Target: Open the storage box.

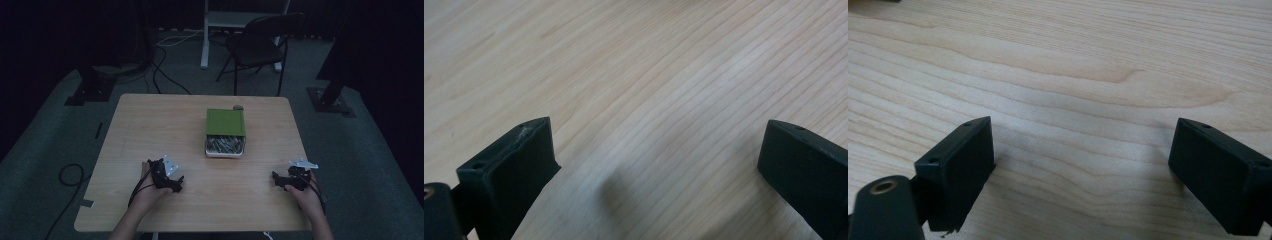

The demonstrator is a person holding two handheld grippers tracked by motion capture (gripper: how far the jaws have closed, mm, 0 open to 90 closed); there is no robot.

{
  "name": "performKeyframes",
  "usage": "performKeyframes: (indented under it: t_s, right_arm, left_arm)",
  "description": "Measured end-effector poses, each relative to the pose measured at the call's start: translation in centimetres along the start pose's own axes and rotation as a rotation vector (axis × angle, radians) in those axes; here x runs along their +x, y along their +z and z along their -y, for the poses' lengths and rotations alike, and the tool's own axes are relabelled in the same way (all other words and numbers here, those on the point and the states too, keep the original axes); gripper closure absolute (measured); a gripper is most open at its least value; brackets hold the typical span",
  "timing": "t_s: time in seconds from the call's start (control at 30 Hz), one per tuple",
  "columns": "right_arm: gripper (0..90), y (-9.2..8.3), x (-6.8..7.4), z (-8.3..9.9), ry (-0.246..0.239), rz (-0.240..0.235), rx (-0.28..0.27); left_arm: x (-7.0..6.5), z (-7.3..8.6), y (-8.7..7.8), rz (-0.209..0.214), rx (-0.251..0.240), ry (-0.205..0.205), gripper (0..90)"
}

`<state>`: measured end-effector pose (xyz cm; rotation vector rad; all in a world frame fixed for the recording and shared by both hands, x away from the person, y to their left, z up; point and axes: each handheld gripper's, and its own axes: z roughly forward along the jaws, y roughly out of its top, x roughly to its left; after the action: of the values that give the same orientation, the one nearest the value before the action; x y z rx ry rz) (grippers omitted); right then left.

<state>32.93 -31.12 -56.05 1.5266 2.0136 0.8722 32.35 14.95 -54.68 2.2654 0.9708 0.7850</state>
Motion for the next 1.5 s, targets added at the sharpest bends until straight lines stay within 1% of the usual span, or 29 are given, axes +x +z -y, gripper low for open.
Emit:
performKeyframes:
  t_s: [0.03, 0.13, 0.23, 0.3, 0.4, 0.47, 0.53, 0.63, 0.73, 0.77, 0.83, 0.9, 0.97, 1.07, 1.13, 1.2, 1.3, 1.47, 1.5]
  right_arm:
    - [10.6, 0.0, 0.0, 0.0, 0.000, 0.000, 0.000]
    - [10.6, 0.0, 0.0, 0.0, 0.000, 0.000, 0.000]
    - [10.6, 0.0, 0.0, 0.0, -0.001, 0.000, 0.000]
    - [10.6, 0.0, 0.0, 0.0, -0.001, 0.000, 0.000]
    - [10.6, 0.0, 0.0, 0.0, -0.001, 0.000, 0.001]
    - [10.6, 0.0, 0.0, 0.0, -0.001, 0.000, 0.001]
    - [10.6, 0.0, 0.0, 0.0, -0.001, 0.000, 0.000]
    - [10.6, 0.0, 0.0, 0.0, -0.001, 0.000, 0.000]
    - [10.6, 0.0, 0.0, 0.0, -0.001, 0.000, 0.001]
    - [10.6, 0.0, 0.0, 0.0, -0.001, 0.000, 0.001]
    - [10.6, 0.0, 0.0, 0.0, 0.000, 0.000, 0.001]
    - [10.6, 0.0, 0.0, 0.0, 0.000, 0.000, 0.001]
    - [10.6, 0.0, 0.0, 0.0, 0.000, 0.000, 0.001]
    - [10.6, 0.0, 0.0, 0.0, -0.001, 0.000, 0.001]
    - [10.6, 0.0, 0.0, 0.0, -0.001, 0.000, 0.001]
    - [10.6, 0.0, 0.0, 0.0, -0.001, 0.000, 0.001]
    - [10.6, 0.0, 0.0, 0.0, -0.001, 0.000, 0.000]
    - [10.6, 0.0, 0.0, 0.0, -0.001, 0.000, 0.000]
    - [10.6, 0.0, 0.0, 0.0, -0.001, 0.000, 0.000]
  left_arm:
    - [-0.1, -0.2, 0.1, -0.003, -0.007, 0.003, 2.7]
    - [-0.7, -0.8, 0.3, -0.006, -0.014, 0.043, 2.7]
    - [-1.3, -1.4, 0.6, 0.001, -0.015, 0.080, 2.7]
    - [-1.6, -1.7, 0.8, -0.001, -0.013, 0.125, 2.7]
    - [-2.2, -2.3, 1.1, -0.009, -0.016, 0.171, 2.7]
    - [-2.7, -2.7, 1.2, -0.011, -0.028, 0.185, 2.7]
    - [-3.0, -3.1, 1.3, -0.014, -0.034, 0.209, 2.7]
    - [-3.4, -3.8, 1.5, -0.015, -0.052, 0.228, 2.7]
    - [-4.0, -4.4, 1.5, -0.025, -0.067, 0.267, 2.7]
    - [-4.2, -4.6, 1.5, -0.023, -0.071, 0.281, 2.7]
    - [-4.6, -4.9, 1.6, -0.019, -0.082, 0.288, 2.7]
    - [-5.0, -5.1, 1.7, -0.018, -0.089, 0.312, 2.7]
    - [-5.4, -5.3, 1.7, -0.020, -0.097, 0.343, 2.7]
    - [-6.0, -5.6, 1.7, -0.017, -0.114, 0.379, 2.7]
    - [-6.4, -5.9, 1.7, -0.022, -0.123, 0.406, 2.7]
    - [-6.8, -6.1, 1.7, -0.022, -0.137, 0.438, 2.6]
    - [-7.4, -6.6, 1.8, -0.033, -0.143, 0.491, 2.6]
    - [-8.2, -7.1, 2.1, -0.025, -0.157, 0.533, 2.6]
    - [-8.3, -7.2, 2.1, -0.025, -0.166, 0.530, 2.7]
